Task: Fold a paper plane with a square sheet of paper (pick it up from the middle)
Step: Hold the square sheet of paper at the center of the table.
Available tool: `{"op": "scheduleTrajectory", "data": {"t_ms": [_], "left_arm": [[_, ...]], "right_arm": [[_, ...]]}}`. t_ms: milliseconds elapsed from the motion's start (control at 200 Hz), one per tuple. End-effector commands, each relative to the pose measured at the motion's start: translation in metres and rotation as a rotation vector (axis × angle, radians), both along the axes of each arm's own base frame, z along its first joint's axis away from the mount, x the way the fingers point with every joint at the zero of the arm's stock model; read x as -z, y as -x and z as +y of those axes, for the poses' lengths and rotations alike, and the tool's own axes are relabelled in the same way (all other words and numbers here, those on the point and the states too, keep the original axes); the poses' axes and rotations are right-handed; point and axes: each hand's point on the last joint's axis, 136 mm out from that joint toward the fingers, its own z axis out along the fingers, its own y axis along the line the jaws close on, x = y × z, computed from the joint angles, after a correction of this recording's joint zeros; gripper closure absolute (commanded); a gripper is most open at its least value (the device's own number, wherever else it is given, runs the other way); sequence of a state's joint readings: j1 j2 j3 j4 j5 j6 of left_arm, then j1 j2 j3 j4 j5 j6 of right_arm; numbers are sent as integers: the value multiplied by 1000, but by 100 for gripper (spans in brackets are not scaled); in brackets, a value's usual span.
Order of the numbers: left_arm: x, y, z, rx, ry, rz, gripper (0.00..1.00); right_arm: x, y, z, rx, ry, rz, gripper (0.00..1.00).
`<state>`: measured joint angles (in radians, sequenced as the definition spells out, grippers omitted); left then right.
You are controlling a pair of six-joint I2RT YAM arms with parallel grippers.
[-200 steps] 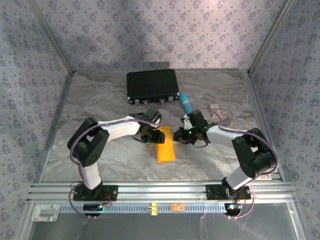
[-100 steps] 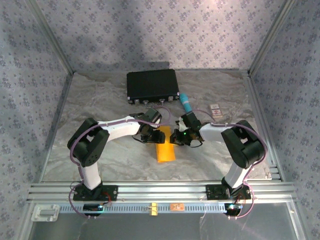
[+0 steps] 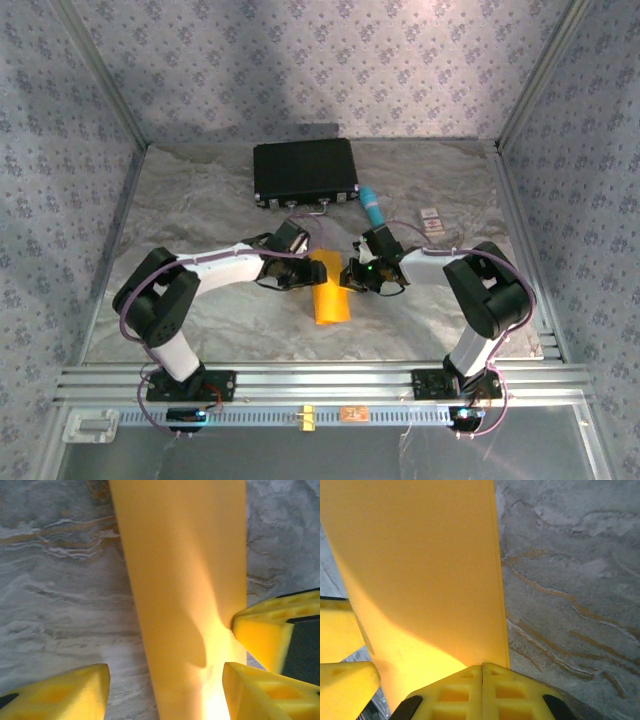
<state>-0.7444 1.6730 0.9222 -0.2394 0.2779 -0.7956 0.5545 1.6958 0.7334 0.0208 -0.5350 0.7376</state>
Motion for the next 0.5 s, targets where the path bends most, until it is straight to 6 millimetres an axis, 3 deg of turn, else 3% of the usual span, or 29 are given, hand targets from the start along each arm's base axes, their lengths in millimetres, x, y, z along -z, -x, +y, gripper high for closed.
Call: {"op": "scheduleTrajectory", "data": {"t_ms": [0,495], "left_arm": [[-10,-2,-18,-9,99,4,39],[14,2,0,-29,-18,26,43]], "right_arm": [[22,11,-15,56,78,61,95],[22,10,-17,82,77,66,95]]}}
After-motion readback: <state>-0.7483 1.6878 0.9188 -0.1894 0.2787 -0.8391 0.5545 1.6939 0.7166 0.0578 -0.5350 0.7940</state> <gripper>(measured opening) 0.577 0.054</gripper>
